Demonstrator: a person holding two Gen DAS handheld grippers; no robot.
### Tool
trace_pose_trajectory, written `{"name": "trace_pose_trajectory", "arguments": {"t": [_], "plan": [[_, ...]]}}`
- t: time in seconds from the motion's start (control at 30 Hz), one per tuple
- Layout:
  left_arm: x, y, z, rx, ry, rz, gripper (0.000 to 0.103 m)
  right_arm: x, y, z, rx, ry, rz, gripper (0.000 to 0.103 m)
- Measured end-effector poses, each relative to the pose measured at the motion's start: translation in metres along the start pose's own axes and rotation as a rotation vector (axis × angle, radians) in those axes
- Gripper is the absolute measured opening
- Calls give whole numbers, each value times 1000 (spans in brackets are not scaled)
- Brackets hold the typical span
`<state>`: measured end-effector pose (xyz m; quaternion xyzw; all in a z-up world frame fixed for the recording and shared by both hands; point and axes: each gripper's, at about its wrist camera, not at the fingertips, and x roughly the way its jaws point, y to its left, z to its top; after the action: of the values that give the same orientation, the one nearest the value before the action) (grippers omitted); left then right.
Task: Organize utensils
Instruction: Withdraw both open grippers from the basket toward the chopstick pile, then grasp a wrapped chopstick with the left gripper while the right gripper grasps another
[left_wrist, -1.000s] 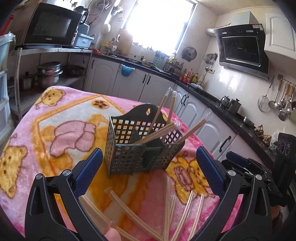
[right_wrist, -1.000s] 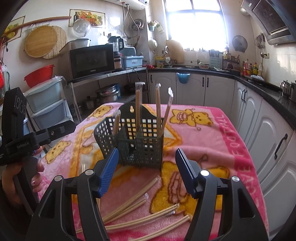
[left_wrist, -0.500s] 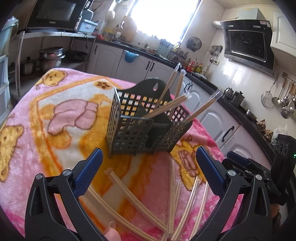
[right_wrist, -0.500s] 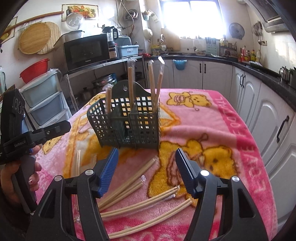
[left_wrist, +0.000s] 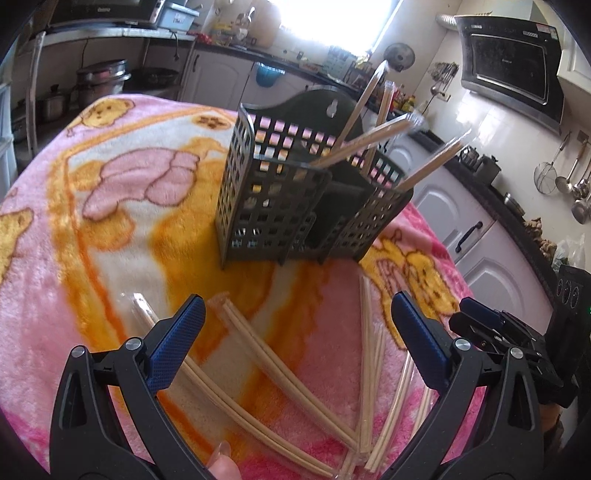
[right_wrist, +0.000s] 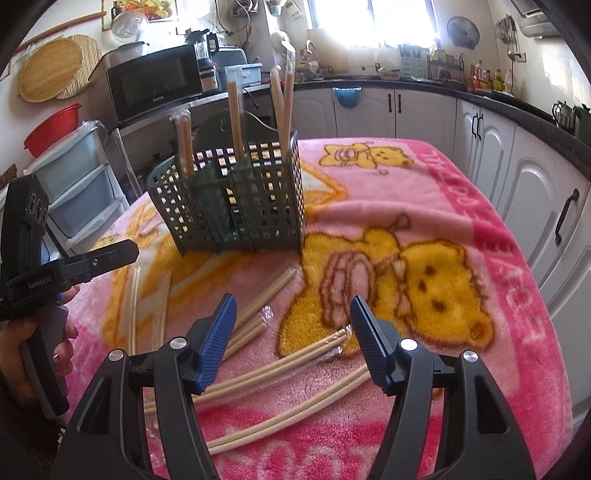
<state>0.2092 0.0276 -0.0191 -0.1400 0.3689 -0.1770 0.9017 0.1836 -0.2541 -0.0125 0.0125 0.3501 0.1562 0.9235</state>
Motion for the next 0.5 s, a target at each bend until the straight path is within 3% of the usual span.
{"name": "trace_pose_trajectory", "arguments": {"t": [0.33, 0.5], "plan": [[26, 10, -8, -17, 91, 23, 92, 26, -5, -1, 1, 46, -1, 62], [39, 17, -7, -31, 132, 26, 81, 43, -9, 2, -1, 76, -6, 61]]}}
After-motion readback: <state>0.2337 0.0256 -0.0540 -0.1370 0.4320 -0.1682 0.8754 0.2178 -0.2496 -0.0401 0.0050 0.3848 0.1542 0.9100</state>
